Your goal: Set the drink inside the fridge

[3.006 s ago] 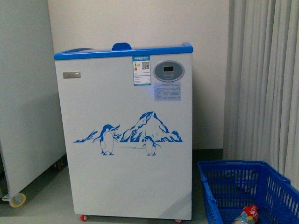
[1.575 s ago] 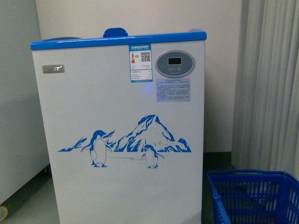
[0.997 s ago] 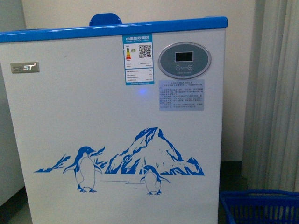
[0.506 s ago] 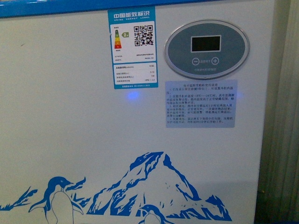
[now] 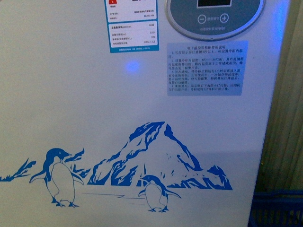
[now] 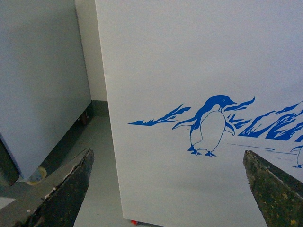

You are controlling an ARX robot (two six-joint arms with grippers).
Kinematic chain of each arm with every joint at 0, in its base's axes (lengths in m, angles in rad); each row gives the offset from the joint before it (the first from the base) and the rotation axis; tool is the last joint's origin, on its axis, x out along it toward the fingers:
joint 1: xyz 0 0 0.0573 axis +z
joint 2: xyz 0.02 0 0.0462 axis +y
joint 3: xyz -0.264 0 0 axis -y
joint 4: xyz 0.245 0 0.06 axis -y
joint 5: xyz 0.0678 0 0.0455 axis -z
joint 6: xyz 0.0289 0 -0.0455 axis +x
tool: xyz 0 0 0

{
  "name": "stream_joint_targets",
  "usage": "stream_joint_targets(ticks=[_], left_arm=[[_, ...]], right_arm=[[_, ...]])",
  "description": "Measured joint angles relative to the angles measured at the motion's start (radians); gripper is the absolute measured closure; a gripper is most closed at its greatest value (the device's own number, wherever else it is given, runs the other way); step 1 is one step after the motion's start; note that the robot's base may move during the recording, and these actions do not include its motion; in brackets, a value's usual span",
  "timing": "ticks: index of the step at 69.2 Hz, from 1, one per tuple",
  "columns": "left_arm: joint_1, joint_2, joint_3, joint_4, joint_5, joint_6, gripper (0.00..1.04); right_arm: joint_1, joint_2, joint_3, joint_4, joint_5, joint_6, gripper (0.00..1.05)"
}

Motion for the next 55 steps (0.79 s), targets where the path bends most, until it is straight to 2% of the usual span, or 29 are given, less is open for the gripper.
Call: stream_joint_targets(ticks=[9,25,46,55], left_arm=[[0.0,0.0,0.0,0.0,0.0,0.0,0.08],[0.0,0.0,0.0,0.0,0.0,0.0,0.08],[0.0,0.0,0.0,0.0,0.0,0.0,0.08],[0.0,0.0,0.0,0.0,0.0,0.0,0.08]], right_arm=[[0.015,0.348,0.161,0.088,0.026,0.106,0.08],[0.047,0.713,0.426,0.09,0.04,0.188,0.08],[0.052,1.01,0.752,0.023,0.011,0.203,0.08],[0.055,1.106,0.85,-0.004,-0.031,0.214,0.08]])
